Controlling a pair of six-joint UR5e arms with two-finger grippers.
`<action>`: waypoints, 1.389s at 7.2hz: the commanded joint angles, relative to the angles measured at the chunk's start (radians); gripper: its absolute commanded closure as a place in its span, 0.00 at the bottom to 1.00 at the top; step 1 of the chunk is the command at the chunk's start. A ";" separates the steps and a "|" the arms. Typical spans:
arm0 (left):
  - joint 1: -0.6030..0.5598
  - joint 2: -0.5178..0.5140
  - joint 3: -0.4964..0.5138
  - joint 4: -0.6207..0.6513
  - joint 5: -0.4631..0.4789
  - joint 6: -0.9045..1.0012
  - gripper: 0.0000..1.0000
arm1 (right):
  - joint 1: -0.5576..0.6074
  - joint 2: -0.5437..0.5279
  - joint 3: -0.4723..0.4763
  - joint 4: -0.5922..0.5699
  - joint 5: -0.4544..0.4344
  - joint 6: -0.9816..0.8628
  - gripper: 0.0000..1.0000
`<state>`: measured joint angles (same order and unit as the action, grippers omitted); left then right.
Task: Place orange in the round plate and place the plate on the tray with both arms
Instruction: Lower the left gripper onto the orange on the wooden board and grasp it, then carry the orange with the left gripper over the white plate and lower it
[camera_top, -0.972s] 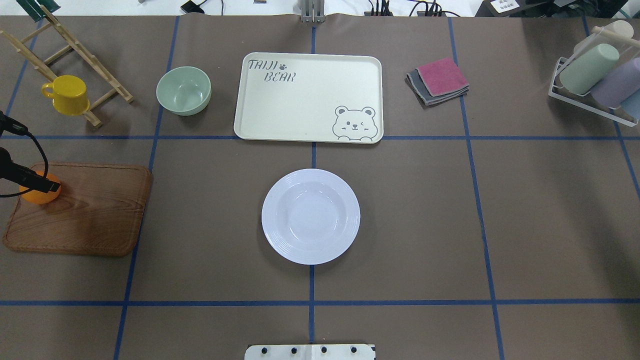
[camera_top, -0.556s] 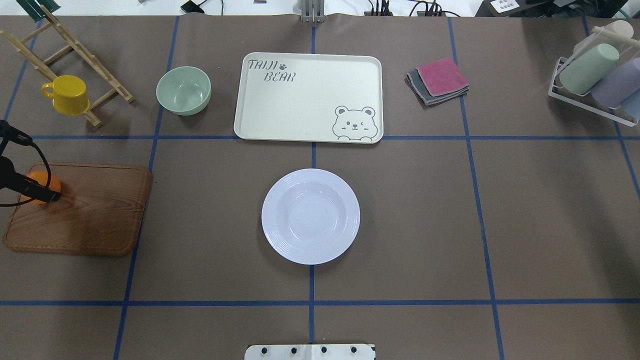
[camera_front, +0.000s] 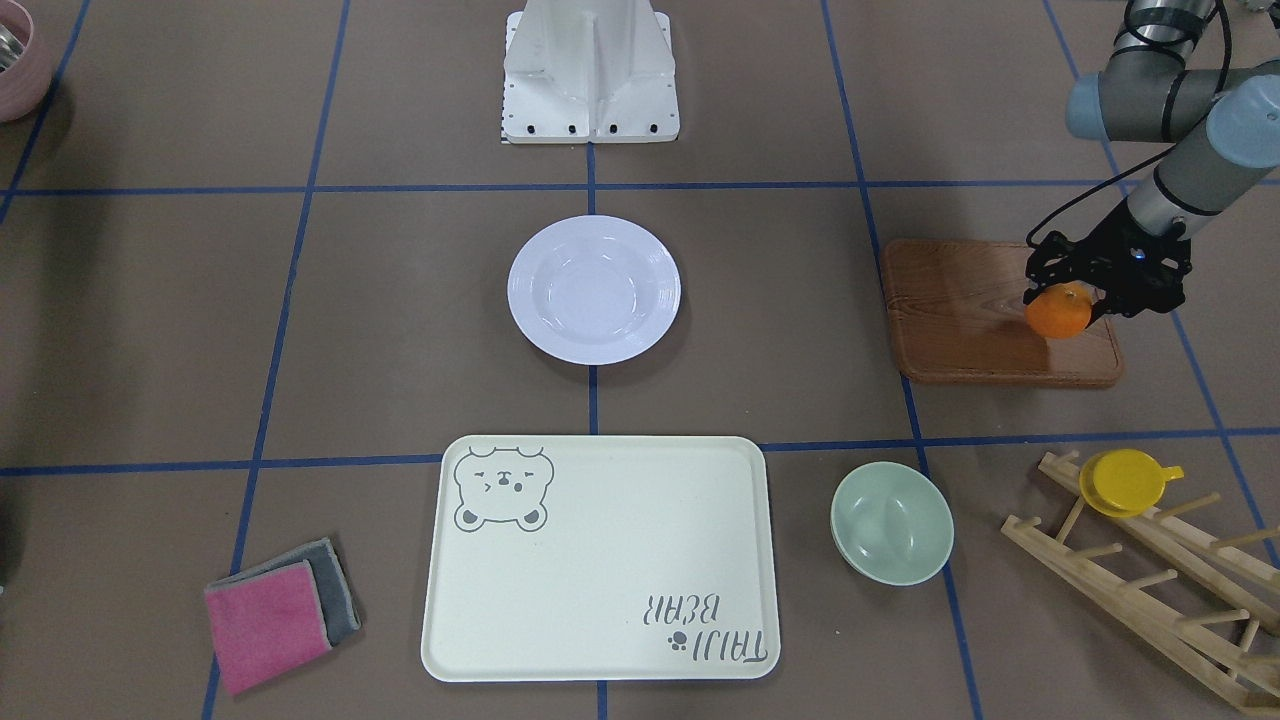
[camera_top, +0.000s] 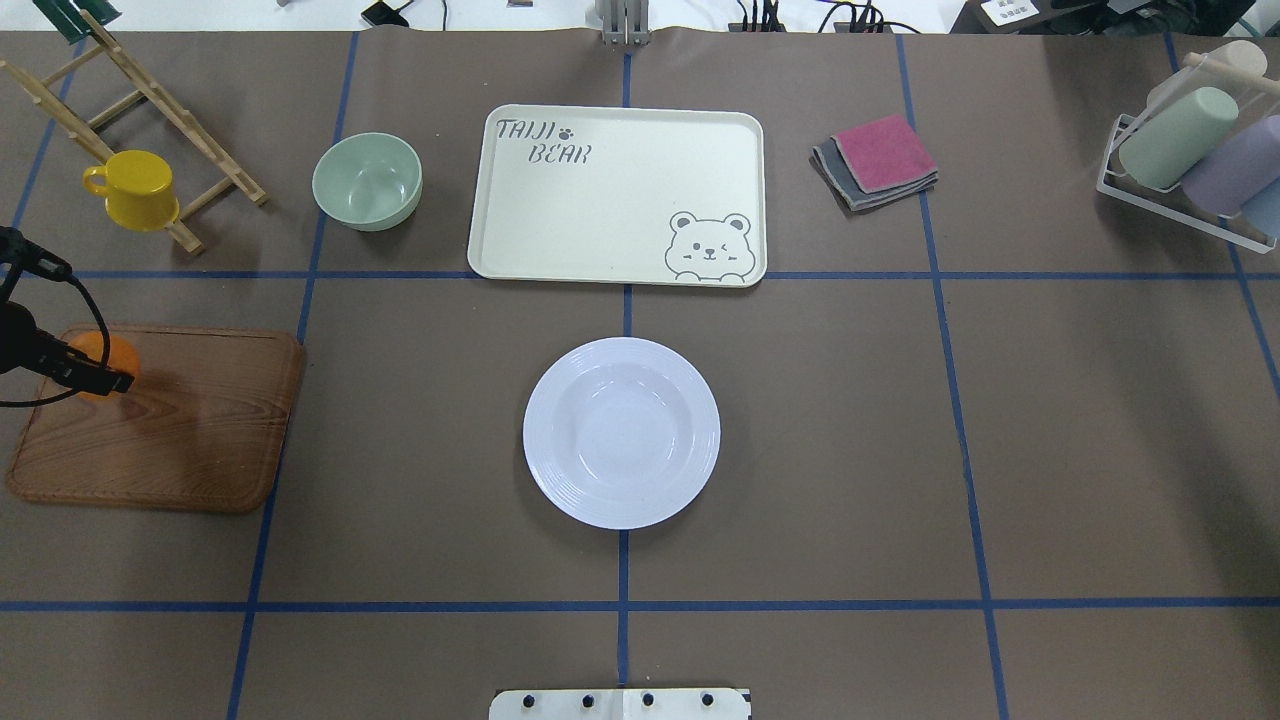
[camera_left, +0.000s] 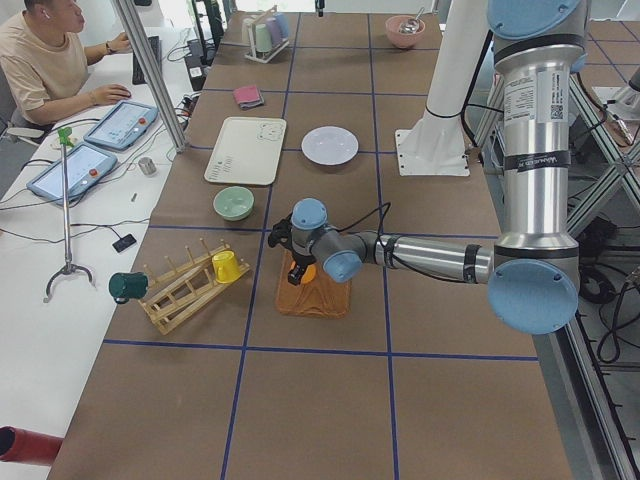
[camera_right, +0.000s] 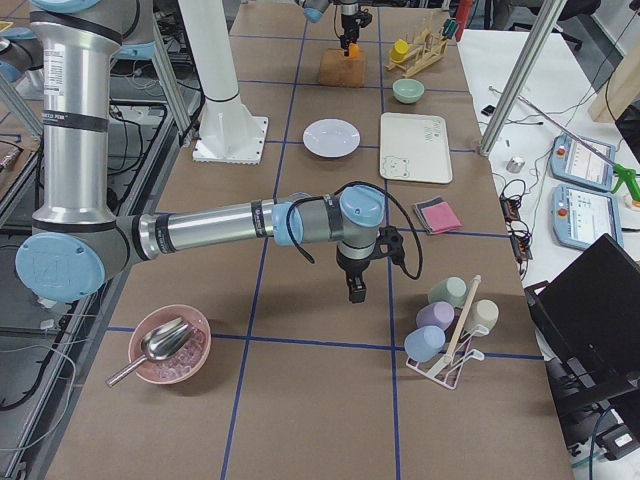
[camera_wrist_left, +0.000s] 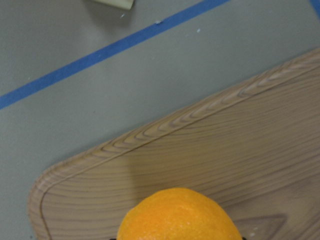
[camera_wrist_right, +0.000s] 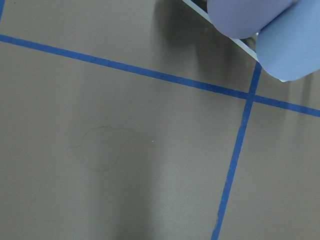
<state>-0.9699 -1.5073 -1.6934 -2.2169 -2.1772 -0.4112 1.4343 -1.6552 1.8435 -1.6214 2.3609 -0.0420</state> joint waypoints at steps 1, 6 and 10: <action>0.000 -0.148 -0.112 0.244 0.007 -0.135 1.00 | 0.000 0.000 0.002 0.000 0.001 0.001 0.00; 0.334 -0.742 -0.068 0.704 0.198 -0.669 1.00 | 0.000 0.002 0.002 0.000 0.003 0.002 0.00; 0.525 -0.947 0.214 0.633 0.370 -0.867 1.00 | 0.000 0.002 0.002 0.000 0.006 0.004 0.00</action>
<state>-0.4839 -2.4203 -1.5618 -1.5433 -1.8407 -1.2468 1.4343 -1.6537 1.8454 -1.6214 2.3661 -0.0382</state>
